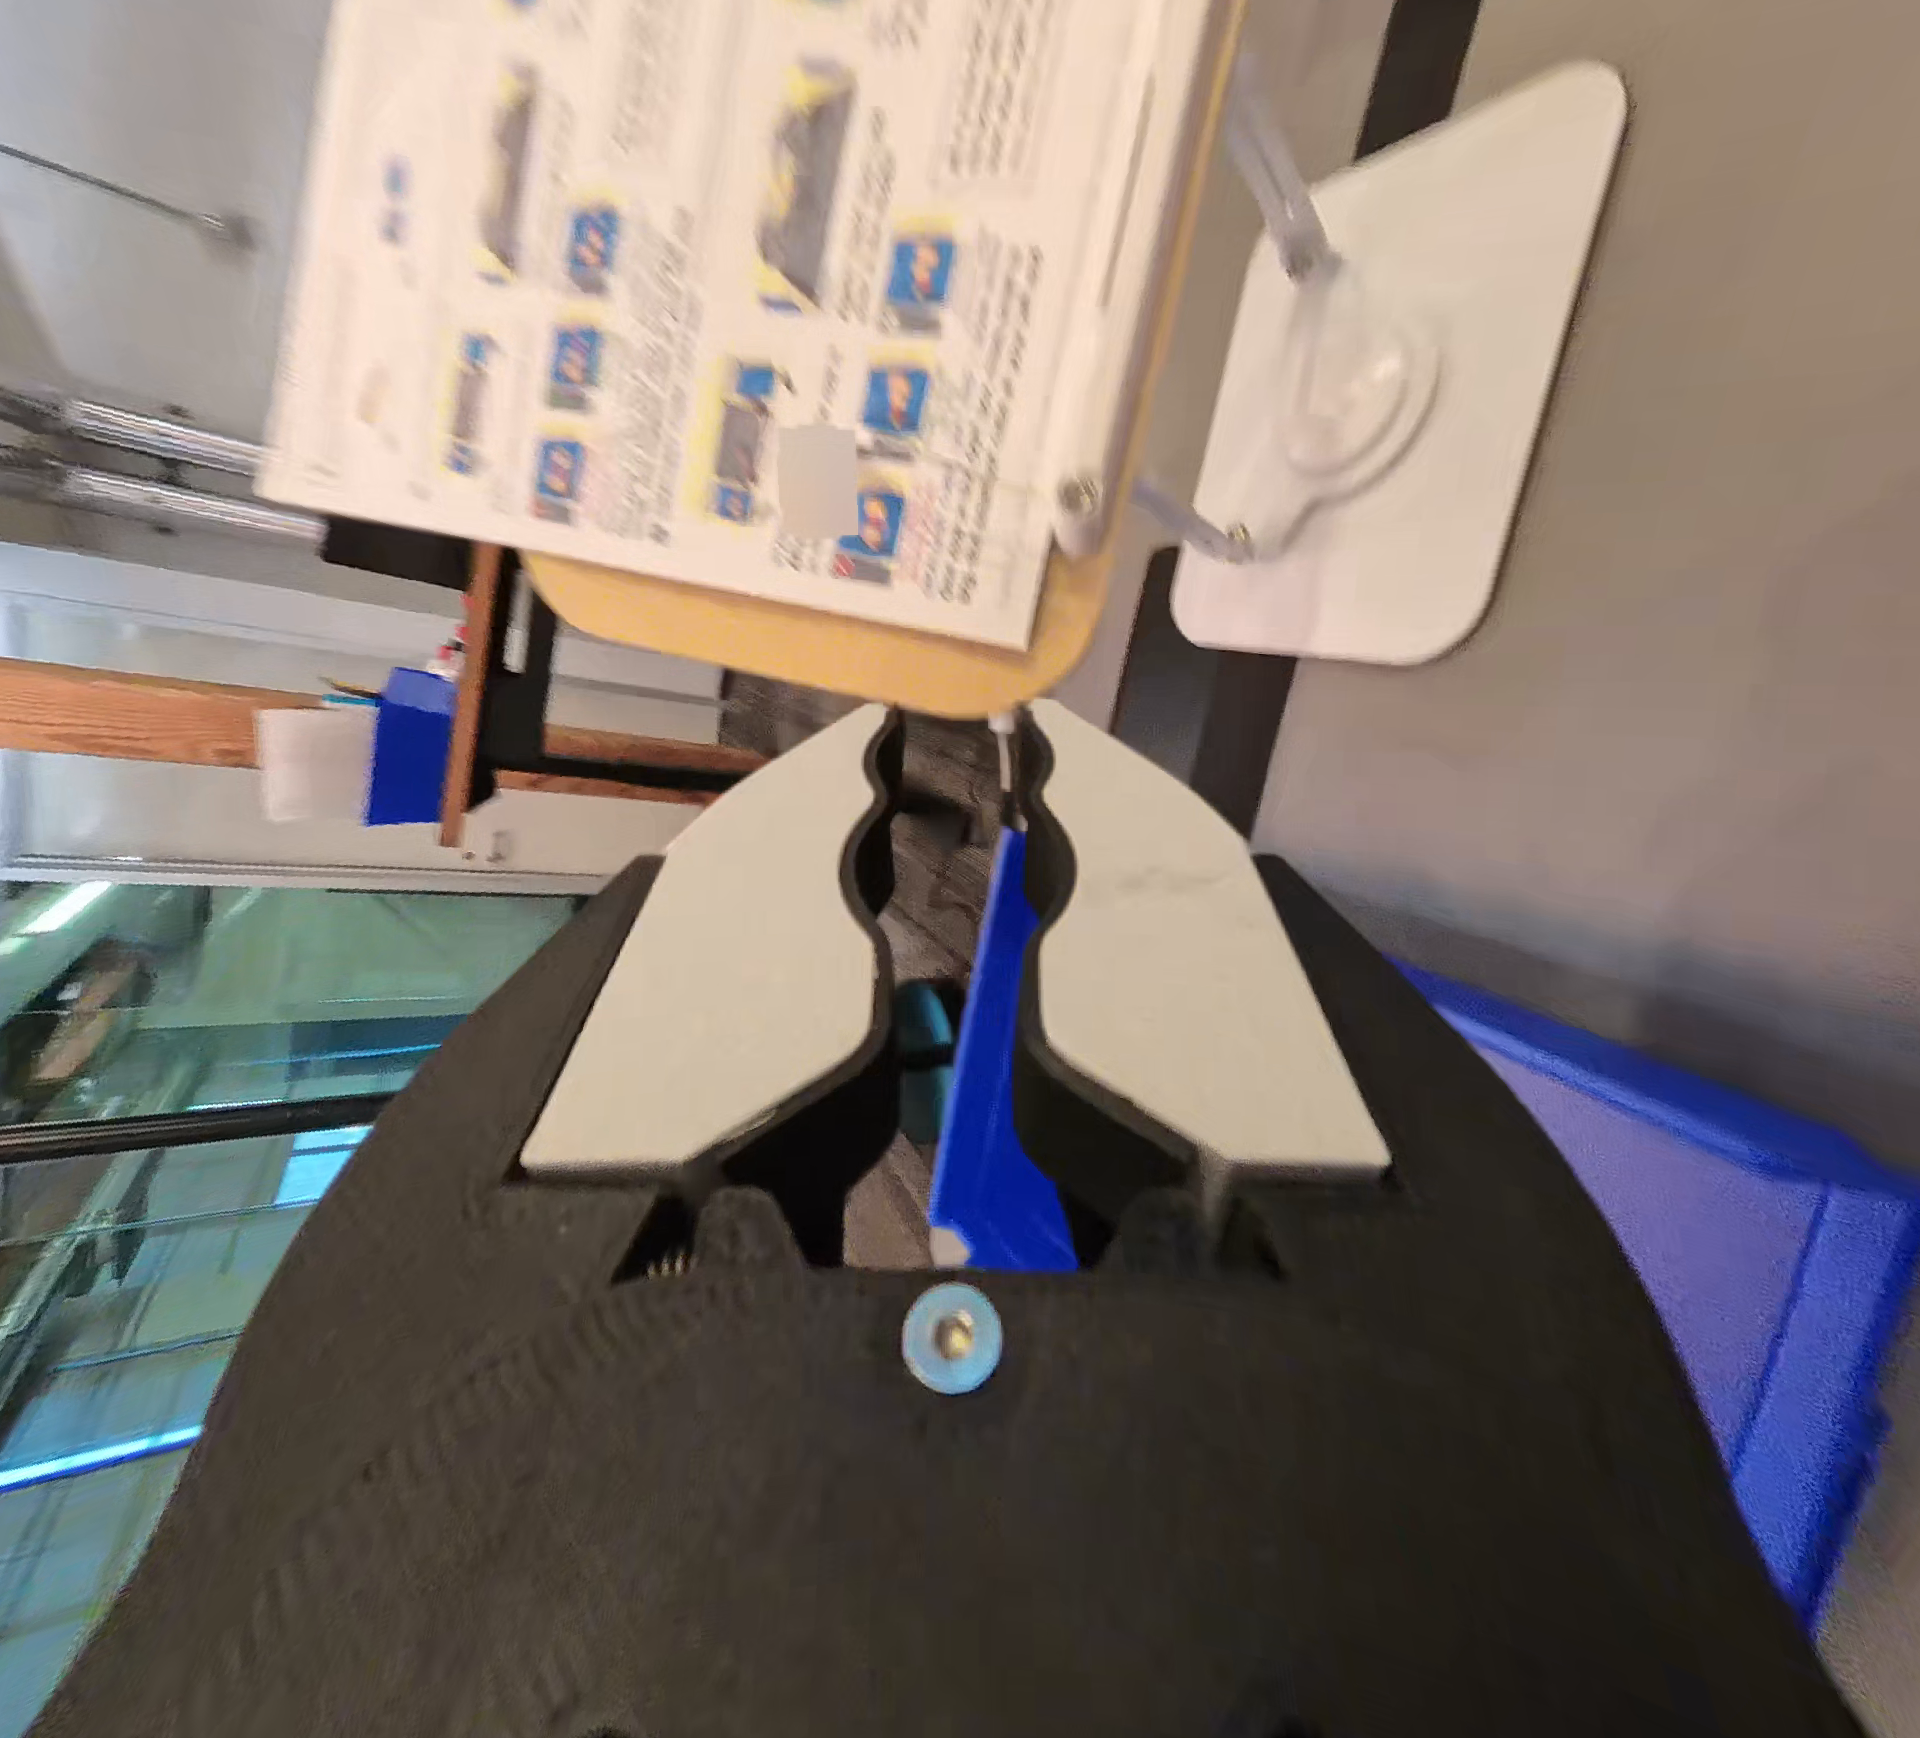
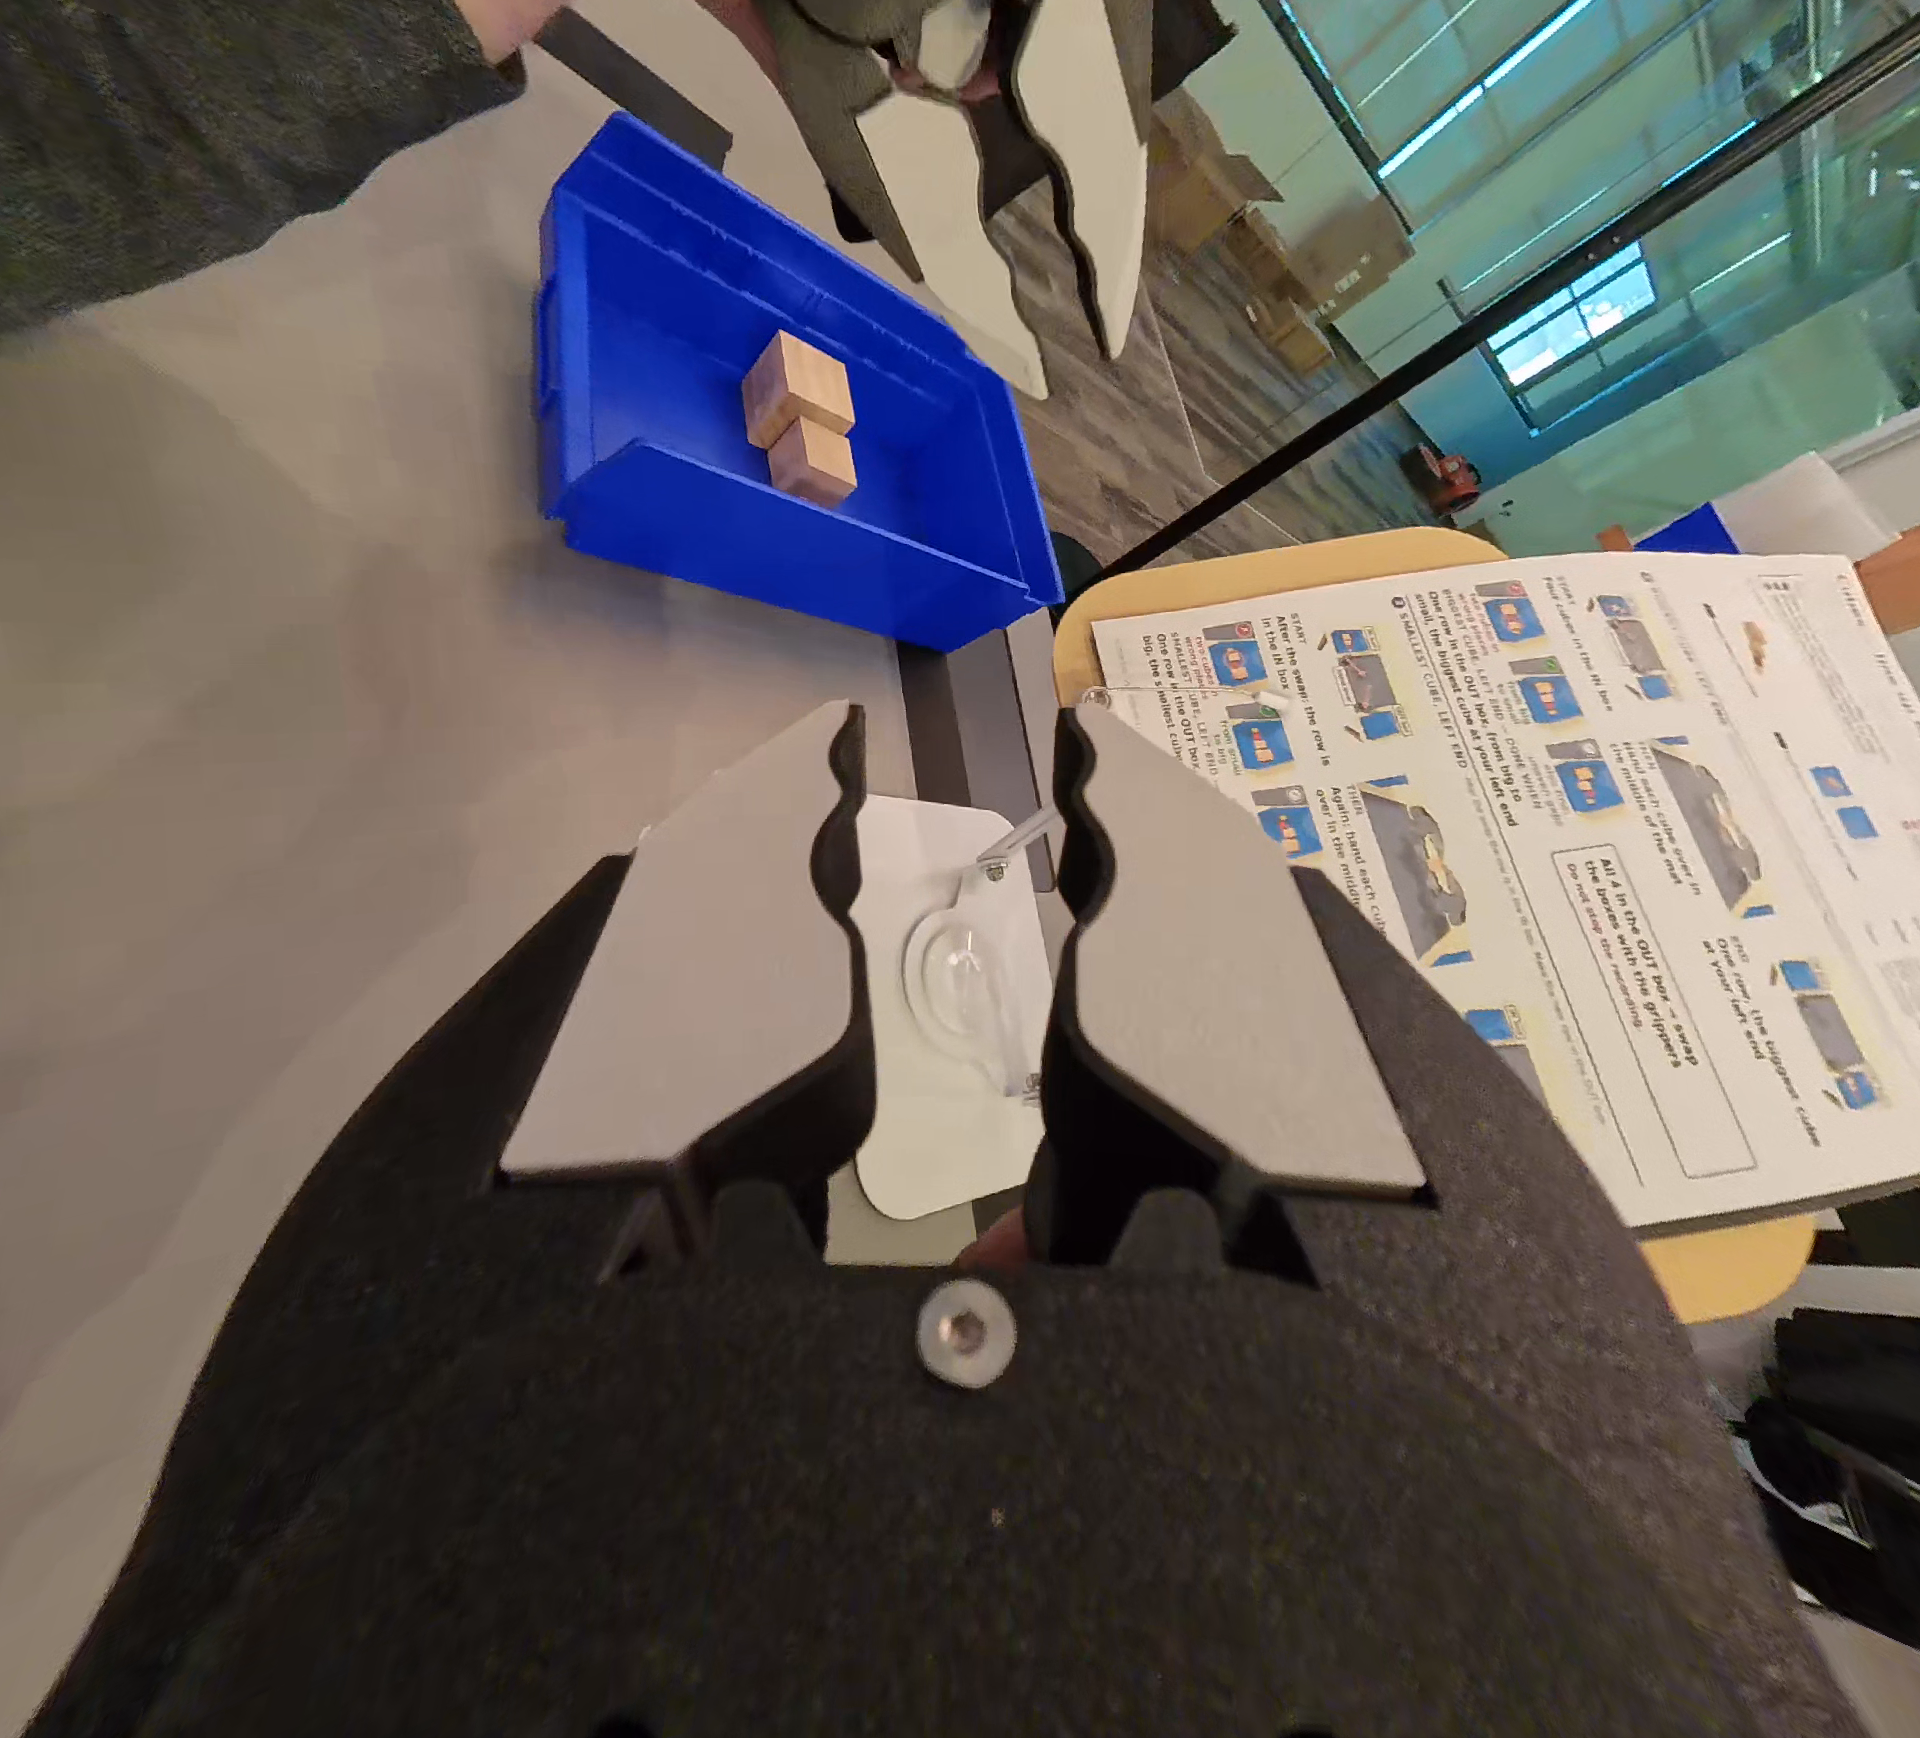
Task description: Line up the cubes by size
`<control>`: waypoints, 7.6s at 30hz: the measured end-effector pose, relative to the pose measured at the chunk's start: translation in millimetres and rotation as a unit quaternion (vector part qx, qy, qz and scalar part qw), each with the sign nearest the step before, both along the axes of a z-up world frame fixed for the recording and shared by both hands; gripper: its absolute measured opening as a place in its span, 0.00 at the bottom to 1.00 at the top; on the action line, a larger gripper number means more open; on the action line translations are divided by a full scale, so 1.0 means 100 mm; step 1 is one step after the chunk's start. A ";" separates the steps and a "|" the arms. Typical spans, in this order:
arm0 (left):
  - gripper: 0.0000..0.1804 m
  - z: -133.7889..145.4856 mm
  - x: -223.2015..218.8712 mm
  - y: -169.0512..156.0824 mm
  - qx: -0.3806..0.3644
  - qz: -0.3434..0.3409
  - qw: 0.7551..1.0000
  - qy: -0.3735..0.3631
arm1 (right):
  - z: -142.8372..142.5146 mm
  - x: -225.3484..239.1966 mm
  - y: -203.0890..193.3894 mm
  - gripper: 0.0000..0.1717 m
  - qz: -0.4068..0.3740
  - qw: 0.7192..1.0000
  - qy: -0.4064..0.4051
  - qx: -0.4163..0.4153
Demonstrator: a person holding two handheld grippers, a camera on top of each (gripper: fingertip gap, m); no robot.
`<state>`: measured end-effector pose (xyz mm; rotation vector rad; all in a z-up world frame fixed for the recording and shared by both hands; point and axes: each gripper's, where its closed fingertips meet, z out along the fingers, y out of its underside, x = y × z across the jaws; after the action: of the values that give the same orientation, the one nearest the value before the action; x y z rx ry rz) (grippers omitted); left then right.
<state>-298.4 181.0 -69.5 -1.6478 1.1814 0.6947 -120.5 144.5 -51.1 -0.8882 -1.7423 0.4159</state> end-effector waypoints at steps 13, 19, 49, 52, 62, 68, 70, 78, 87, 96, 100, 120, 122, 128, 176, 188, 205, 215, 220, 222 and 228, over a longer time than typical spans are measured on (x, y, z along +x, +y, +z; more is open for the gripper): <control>0.18 -1.53 -0.94 0.10 -0.279 0.025 0.959 -0.035 | -0.34 -0.14 0.12 0.20 -0.007 0.998 -0.059 -0.009; 0.21 -1.84 -1.16 0.04 -0.338 0.070 0.938 -0.019 | -0.46 -0.18 0.14 0.20 -0.008 0.997 -0.078 -0.006; 0.17 -2.41 -1.45 0.05 -0.406 0.110 0.907 0.003 | -0.56 -0.20 0.12 0.20 0.000 0.995 -0.100 0.005; 0.17 -2.32 -1.42 0.07 -0.390 0.103 0.915 -0.002 | -0.56 -0.21 0.11 0.20 0.000 0.995 -0.100 0.006; 0.16 -1.20 -1.02 -0.06 -0.235 0.021 0.969 -0.071 | -0.47 -0.29 0.08 0.20 0.012 0.998 -0.066 0.003; 0.16 -0.34 -0.11 -0.19 -0.088 -0.146 0.980 -0.101 | -0.22 -0.48 -0.06 0.21 0.041 0.999 0.024 -0.011; 0.16 -0.11 0.19 -0.24 -0.039 -0.195 0.974 -0.109 | -0.15 -0.53 -0.13 0.22 0.053 0.997 0.051 -0.015; 0.16 0.42 1.02 -0.54 0.062 -0.344 0.920 -0.178 | 0.19 -0.55 -0.17 0.23 0.063 0.985 0.162 -0.004; 0.16 0.58 1.33 -0.75 0.080 -0.410 0.880 -0.226 | 0.33 -0.45 -0.31 0.19 0.105 0.973 0.203 0.009; 0.17 0.60 1.42 -0.82 0.077 -0.431 0.866 -0.242 | 0.38 -0.41 -0.41 0.17 0.132 0.967 0.216 0.010; 0.16 0.60 1.45 -0.84 0.072 -0.440 0.860 -0.247 | 0.36 -0.42 -0.43 0.16 0.140 0.967 0.214 0.016; 0.16 0.61 1.48 -0.93 0.054 -0.456 0.849 -0.262 | 0.38 -0.39 -0.51 0.15 0.154 0.963 0.219 0.043; 0.16 0.62 1.47 -0.93 0.056 -0.453 0.850 -0.261 | 0.40 -0.38 -0.50 0.15 0.154 0.962 0.221 0.039; 0.19 0.66 1.42 -0.91 0.061 -0.436 0.860 -0.260 | 0.43 -0.35 -0.44 0.15 0.142 0.963 0.225 0.034; 0.00 1.29 2.05 -1.00 0.161 -0.404 0.868 -0.238 | -2.35 2.85 2.63 0.15 -0.255 0.867 -0.428 -0.024; 0.00 1.29 2.03 -0.99 0.162 -0.402 0.870 -0.237 | -2.43 2.87 2.65 0.15 -0.263 0.853 -0.450 -0.009; 0.00 1.24 2.06 -0.94 0.155 -0.399 0.874 -0.231 | -2.47 2.85 2.68 0.15 -0.265 0.853 -0.450 -0.001; 0.00 1.23 2.07 -0.93 0.153 -0.400 0.874 -0.229 | -2.48 2.83 2.71 0.15 -0.263 0.857 -0.443 0.010; 0.00 1.22 2.08 -0.92 0.150 -0.399 0.875 -0.227 | -2.49 2.82 2.73 0.16 -0.265 0.857 -0.441 0.012; 0.00 1.22 2.08 -0.92 0.150 -0.399 0.876 -0.226 | -2.51 2.80 2.73 0.17 -0.263 0.859 -0.439 0.009; 0.00 1.21 2.09 -0.92 0.149 -0.399 0.876 -0.225 | -2.53 2.80 2.74 0.17 -0.261 0.861 -0.436 0.010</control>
<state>-89.7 89.3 51.1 -0.8570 1.1914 -0.0466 159.1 418.6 -303.6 -1.6377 -2.1618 -0.4501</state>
